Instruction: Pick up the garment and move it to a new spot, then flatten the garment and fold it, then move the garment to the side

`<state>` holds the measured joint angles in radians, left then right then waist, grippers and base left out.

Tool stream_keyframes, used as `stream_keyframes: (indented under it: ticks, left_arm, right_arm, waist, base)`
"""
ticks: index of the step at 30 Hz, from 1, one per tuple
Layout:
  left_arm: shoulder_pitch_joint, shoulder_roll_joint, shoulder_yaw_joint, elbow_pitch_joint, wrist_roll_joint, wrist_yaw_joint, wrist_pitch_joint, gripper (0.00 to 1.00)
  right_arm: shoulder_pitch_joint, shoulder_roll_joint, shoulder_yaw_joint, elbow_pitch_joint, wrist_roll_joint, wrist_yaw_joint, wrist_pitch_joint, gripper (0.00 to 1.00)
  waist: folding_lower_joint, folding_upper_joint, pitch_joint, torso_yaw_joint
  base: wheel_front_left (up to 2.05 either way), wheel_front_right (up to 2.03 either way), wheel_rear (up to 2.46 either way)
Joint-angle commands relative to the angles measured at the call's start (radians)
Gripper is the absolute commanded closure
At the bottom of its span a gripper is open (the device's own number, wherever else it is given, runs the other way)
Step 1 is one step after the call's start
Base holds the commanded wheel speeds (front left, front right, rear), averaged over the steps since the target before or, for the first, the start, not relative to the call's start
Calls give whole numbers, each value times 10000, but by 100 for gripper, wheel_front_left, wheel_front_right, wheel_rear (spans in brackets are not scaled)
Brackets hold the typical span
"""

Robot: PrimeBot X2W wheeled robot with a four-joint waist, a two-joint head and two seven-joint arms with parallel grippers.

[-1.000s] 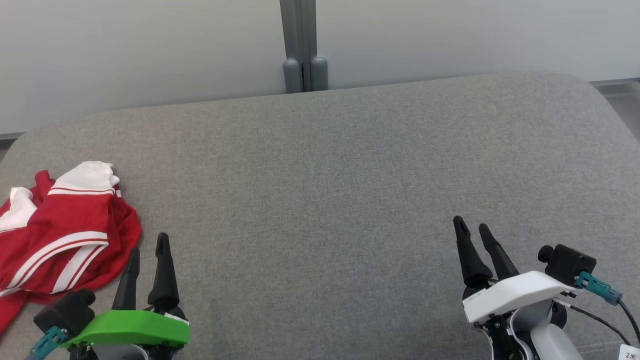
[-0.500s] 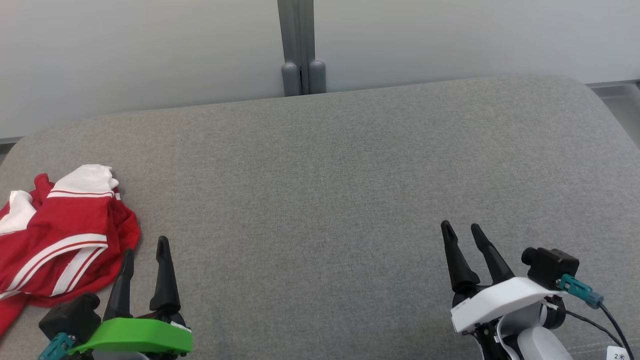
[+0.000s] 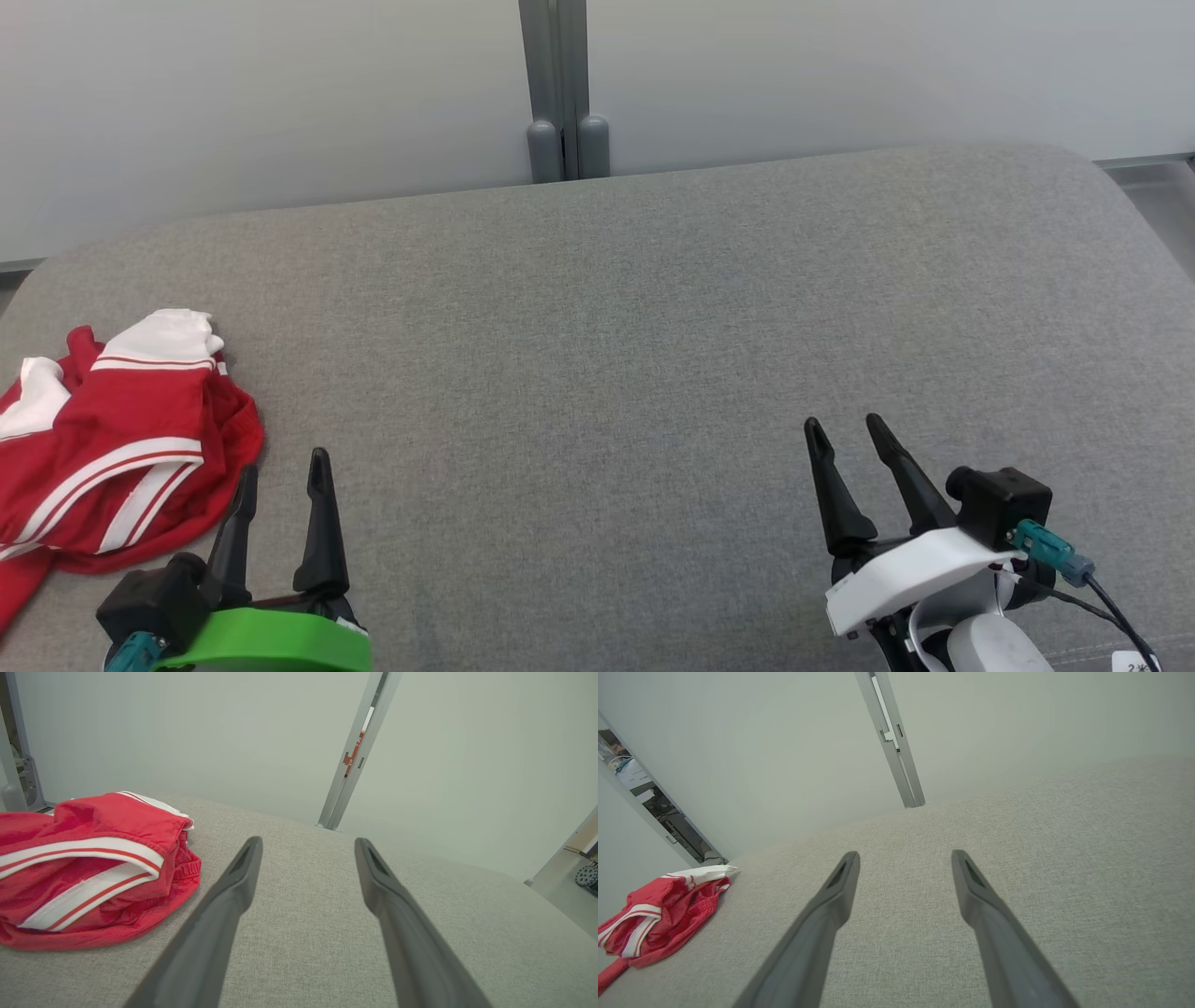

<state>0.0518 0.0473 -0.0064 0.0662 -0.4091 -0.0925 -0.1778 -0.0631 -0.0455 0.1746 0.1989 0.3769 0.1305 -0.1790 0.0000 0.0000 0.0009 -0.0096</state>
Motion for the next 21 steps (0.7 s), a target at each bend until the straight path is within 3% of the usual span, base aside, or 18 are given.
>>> stream_keyframes:
  ticks: [1, 21]
  left_arm:
    - [46, 28, -33, -107, 313, -89, -113, 0]
    - [270, 41, -96, 418, 1386, -301, -528, 0]
  right_arm:
    - [37, -47, 56, -91, -268, 2, -101, 0]
    - [127, -55, -140, -76, -1722, 3, -522, 0]
  waist:
    - [0, 0, -8, -7]
    - [0, 0, -19, -94]
  base:
    - [0, 0, 0]
    - [0, 0, 0]
